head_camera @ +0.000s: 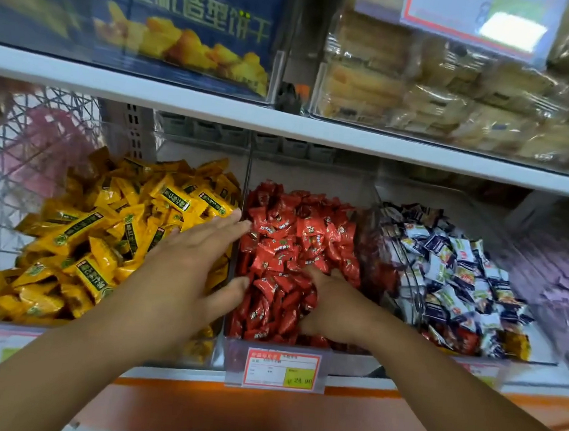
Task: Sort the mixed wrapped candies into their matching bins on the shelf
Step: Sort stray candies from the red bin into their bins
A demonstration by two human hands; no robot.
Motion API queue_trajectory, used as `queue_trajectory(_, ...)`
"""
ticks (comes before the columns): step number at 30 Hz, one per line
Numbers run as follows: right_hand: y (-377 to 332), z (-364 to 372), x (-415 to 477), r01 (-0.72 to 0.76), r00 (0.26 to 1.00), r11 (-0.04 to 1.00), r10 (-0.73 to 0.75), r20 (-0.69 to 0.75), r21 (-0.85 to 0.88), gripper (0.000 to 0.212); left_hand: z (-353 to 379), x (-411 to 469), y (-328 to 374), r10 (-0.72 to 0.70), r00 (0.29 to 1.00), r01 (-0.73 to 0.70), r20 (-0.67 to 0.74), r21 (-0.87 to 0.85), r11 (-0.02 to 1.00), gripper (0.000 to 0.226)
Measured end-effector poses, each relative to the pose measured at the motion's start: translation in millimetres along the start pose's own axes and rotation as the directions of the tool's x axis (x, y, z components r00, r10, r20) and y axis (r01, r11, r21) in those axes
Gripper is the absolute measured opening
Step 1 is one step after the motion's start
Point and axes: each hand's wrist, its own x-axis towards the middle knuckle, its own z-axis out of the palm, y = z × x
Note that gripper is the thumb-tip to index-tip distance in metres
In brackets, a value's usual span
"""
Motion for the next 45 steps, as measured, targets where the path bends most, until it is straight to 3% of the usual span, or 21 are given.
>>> queue_trajectory(5,-1.5,-10.6,0.3,0.094,0.986,0.905,-0.028,-0.164,0.414,0.096,-1.4,1.6,0.0,0.001,1.000,-0.001,0.019,0.015,1.000,0.085)
queue_trajectory(8,-7.6,-27.3,2.8,0.204,0.940,0.855,-0.035,-0.339,0.477,0.089,-1.7,2.3,-0.3,0.007,1.000,-0.007,0.016,0.018,1.000,0.083)
queue_trajectory(11,-14.8,-44.8,7.8,0.247,0.907,0.803,0.006,-0.422,0.543,0.066,-2.5,1.7,-0.6,0.012,1.000,-0.012,0.014,0.007,1.000,0.081)
queue_trajectory(13,-19.0,-53.2,5.5,0.216,0.915,0.869,-0.021,-0.403,0.446,0.068,-3.3,0.9,-1.1,0.013,1.000,-0.013,0.015,0.003,1.000,0.080)
queue_trajectory(15,-21.7,-59.9,-3.9,0.122,0.924,0.986,-0.072,-0.376,0.111,0.084,-3.9,0.8,-1.6,0.017,1.000,-0.017,0.012,-0.004,1.000,0.080)
queue_trajectory(17,-26.9,-57.3,-21.3,0.114,0.907,0.972,-0.187,-0.378,-0.207,0.074,-3.9,1.0,-2.1,0.022,1.000,-0.022,0.012,-0.008,1.000,0.077)
queue_trajectory(18,-31.2,-52.0,-28.7,0.196,0.903,0.938,-0.287,-0.321,-0.286,0.062,-3.7,1.0,-1.9,0.024,1.000,-0.024,0.012,-0.006,1.000,0.075)
queue_trajectory(20,-43.5,-33.3,-34.1,0.430,0.890,0.875,-0.453,-0.062,-0.221,0.040,-3.8,1.1,-2.0,0.031,1.000,-0.031,0.007,0.000,1.000,0.073)
queue_trajectory(22,-49.6,-9.6,-22.6,0.574,0.819,0.802,-0.562,0.113,-0.168,0.028,-3.6,1.5,-2.2,0.034,0.999,-0.034,0.007,0.010,0.999,0.070)
queue_trajectory(25,-41.1,8.5,5.7,0.583,0.798,0.732,-0.597,0.082,-0.353,0.031,-3.0,1.7,-2.5,0.029,1.000,-0.029,0.000,0.034,0.999,0.075)
queue_trajectory(28,-27.3,4.1,19.6,0.428,0.875,0.741,-0.484,0.032,-0.517,0.037,-2.7,1.4,-1.4,0.012,1.000,-0.011,-0.008,0.026,1.000,0.079)
queue_trajectory(34,-16.3,-47.7,6.9,0.173,0.963,0.875,-0.247,-0.111,-0.453,0.035,-5.2,0.0,0.0,-0.010,1.000,0.010,0.020,0.007,1.000,0.077)
queue_trajectory(36,-17.2,-53.5,-7.1,0.233,0.954,0.883,-0.288,-0.079,-0.407,0.036,-6.3,0.1,0.9,-0.019,0.999,0.019,0.034,0.017,1.000,0.076)
queue_trajectory(39,-34.3,-31.0,-20.2,0.491,0.871,0.813,-0.464,0.161,-0.313,0.033,-7.7,0.2,3.5,-0.030,0.998,0.029,0.047,0.015,0.999,0.074)
queue_trajectory(41,-41.3,-7.9,-10.4,0.575,0.816,0.754,-0.501,0.288,-0.316,0.039,-8.4,-0.1,5.4,-0.032,0.998,0.031,0.051,0.014,0.999,0.070)
queue_trajectory(45,-35.9,1.1,18.1,0.485,0.872,0.742,-0.450,0.193,-0.463,0.038,-9.4,-0.6,7.6,-0.037,0.998,0.036,0.057,0.019,0.999,0.070)
